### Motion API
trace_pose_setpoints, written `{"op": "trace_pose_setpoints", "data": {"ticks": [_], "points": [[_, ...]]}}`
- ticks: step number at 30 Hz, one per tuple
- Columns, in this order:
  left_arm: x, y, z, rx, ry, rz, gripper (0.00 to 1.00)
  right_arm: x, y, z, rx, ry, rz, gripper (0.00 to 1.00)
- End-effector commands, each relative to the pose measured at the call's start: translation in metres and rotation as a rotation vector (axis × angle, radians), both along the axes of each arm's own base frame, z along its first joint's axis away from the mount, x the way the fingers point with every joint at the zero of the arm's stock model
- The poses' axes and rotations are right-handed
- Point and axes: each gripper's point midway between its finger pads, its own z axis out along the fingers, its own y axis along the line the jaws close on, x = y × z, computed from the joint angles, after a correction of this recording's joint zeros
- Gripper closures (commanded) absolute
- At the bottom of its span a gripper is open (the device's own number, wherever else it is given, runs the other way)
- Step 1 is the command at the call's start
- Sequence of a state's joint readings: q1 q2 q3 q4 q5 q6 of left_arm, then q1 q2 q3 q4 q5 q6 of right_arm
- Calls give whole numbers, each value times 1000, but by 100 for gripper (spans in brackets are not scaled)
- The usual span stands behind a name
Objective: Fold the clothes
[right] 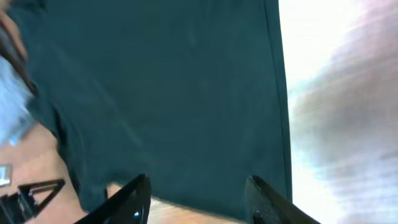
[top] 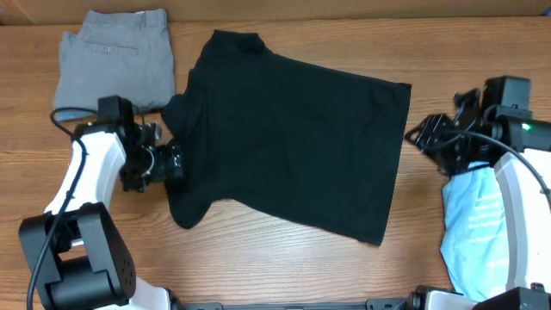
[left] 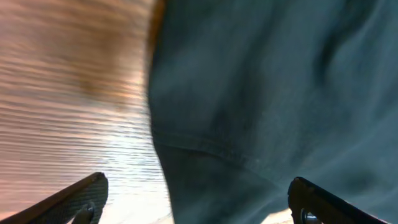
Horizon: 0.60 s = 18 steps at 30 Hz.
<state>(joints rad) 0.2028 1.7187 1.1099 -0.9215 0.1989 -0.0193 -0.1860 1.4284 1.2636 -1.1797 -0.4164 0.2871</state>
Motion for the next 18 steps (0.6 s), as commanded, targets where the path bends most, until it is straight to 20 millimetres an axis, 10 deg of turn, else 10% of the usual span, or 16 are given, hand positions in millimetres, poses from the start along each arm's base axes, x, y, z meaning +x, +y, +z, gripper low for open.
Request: {"op": "trace_pose_setpoints", "data": {"ticks": [1, 11, 18], "points": [[-13, -11, -17, -46, 30, 12, 6, -28, 8, -23, -12, 147, 22, 52], [-13, -11, -20, -45, 24, 19, 7, -135, 35, -125, 106, 554, -38, 47], [-1, -12, -10, -59, -10, 17, 7, -142, 39, -167, 134, 537, -151, 52]]}}
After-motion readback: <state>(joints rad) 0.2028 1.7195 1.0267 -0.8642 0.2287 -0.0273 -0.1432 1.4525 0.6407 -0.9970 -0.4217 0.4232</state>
